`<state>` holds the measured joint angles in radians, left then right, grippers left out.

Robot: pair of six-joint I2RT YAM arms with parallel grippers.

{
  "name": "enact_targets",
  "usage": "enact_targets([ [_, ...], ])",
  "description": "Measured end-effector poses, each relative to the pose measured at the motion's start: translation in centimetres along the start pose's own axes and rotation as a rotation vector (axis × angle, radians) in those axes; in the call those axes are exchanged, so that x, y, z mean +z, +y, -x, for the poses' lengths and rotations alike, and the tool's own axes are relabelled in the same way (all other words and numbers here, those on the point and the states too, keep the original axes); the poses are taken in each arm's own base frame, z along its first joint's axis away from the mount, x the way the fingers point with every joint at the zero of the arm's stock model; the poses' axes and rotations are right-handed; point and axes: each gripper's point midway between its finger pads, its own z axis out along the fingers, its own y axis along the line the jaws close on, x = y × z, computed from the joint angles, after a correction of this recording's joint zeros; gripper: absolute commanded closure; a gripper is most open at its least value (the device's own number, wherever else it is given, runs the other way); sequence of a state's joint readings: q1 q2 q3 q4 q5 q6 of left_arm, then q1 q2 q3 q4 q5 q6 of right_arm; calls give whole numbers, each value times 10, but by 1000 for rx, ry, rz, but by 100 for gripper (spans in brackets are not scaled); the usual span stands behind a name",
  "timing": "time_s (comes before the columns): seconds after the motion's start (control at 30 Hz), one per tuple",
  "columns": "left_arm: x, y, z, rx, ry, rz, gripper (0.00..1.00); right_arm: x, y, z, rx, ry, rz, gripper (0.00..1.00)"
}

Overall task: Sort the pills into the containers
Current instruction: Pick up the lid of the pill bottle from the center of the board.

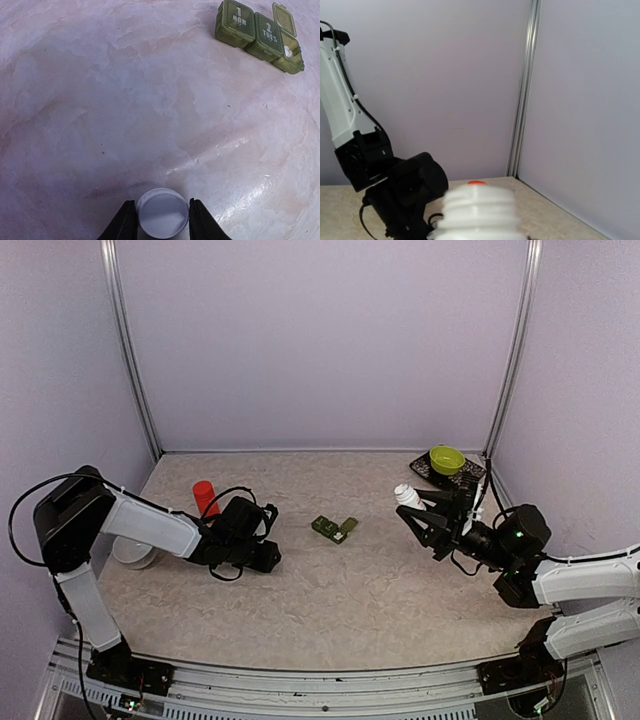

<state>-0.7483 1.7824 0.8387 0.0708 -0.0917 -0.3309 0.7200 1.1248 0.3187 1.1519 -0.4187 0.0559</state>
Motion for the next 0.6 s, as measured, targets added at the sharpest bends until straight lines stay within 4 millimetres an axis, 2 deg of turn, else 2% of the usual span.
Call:
enact_targets([
  [0.17, 0, 0, 0, 1, -2, 0, 73, 1, -1, -2, 0, 7, -4, 92],
  [0.43, 0, -1, 1, 2, -2, -7, 73, 4, -1, -6, 8, 24, 5, 92],
  [0.53, -7, -9, 7, 4, -15, -48, 73, 6, 4, -12, 24, 47, 37, 92],
  [0.6, -21, -21, 17, 10, -46, -101, 73, 7, 8, -15, 37, 56, 65, 92],
])
